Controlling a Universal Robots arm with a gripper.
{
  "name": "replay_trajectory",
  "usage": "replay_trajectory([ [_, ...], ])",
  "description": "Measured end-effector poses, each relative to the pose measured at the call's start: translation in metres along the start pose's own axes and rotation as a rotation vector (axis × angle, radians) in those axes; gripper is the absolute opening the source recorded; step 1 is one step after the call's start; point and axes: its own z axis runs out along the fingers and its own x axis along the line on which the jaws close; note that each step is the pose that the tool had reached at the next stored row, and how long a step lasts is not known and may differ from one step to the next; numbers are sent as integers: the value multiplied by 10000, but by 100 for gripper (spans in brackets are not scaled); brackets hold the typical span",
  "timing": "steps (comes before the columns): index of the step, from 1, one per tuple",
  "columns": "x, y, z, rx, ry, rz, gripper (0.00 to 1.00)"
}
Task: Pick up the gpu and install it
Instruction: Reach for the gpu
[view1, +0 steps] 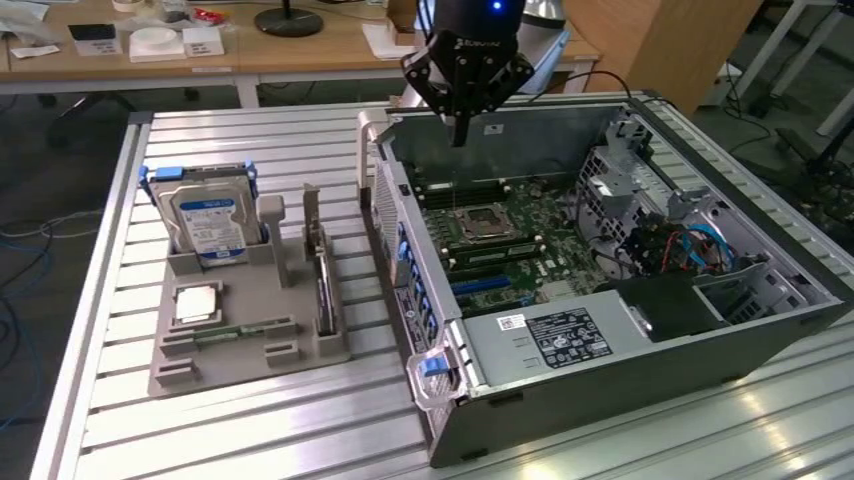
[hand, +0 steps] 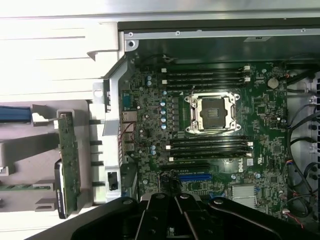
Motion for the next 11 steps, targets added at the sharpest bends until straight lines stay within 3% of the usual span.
replay_trajectory([
  [11,227,-17,-2,0,0,0,11],
])
